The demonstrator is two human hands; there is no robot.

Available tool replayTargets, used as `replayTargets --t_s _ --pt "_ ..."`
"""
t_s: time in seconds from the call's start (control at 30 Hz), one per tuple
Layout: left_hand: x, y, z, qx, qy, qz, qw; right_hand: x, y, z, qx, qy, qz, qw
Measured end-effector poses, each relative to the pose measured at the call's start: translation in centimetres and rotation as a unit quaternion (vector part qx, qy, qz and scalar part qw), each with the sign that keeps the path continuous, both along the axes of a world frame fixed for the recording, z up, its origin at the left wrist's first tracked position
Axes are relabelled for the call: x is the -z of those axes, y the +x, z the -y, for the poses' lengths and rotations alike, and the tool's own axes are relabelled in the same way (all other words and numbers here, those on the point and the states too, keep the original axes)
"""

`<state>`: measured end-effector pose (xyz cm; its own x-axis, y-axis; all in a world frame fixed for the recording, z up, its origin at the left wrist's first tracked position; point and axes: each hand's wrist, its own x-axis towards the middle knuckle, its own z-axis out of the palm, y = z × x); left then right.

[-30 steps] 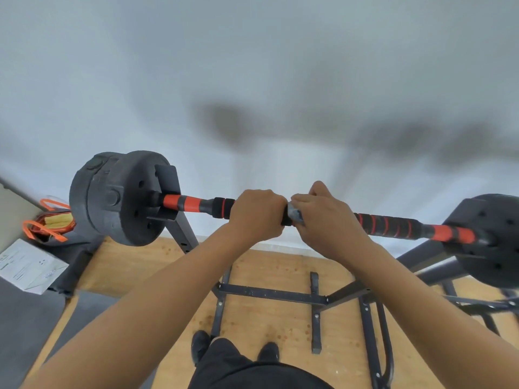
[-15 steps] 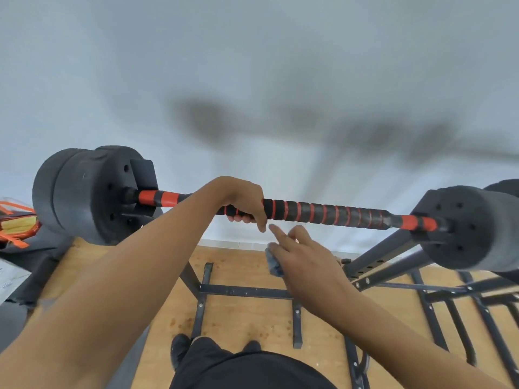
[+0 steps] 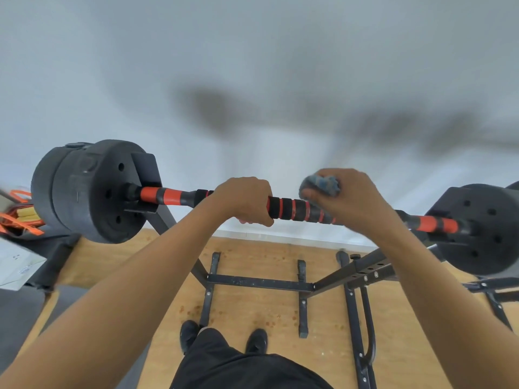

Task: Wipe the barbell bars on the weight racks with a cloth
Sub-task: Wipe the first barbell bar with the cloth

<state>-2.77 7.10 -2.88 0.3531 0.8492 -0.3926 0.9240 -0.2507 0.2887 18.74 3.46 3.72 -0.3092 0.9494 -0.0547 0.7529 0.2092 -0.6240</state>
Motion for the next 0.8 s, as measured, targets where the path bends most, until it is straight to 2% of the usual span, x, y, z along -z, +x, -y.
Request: replayTargets --t_s 0.17,0.3,0.37,0.47,0.7,0.8 --pt "1.4 0.3 2.3 0.042 0.227 -0.023 0.973 1.5 -1.5 -4.5 -0.085 0.012 0.132 0.988" --pt "2.6 1.7 3.4 0.006 0.292 -0.095 0.952 2.4 -2.7 -4.6 -0.112 -0.040 0.184 0.976" --pt "2.3 1.8 2.8 -0.007 0.275 -0.107 0.955 2.4 -2.7 -3.8 -0.102 -0.065 0.169 0.978" --pt "1.6 1.8 1.9 -0.010 0.228 -0.098 0.969 2.6 -2.6 -2.7 -0.085 -0.036 0.162 0.983" --pt "0.6 1.8 0.3 -0.013 0.095 -0.082 0.992 2.7 -2.7 0.0 -0.115 0.056 0.265 0.956" --pt "0.5 1.8 -0.2 -0.011 0.056 -0.075 0.996 2.8 -2.9 1.5 -0.119 0.091 0.281 0.948"
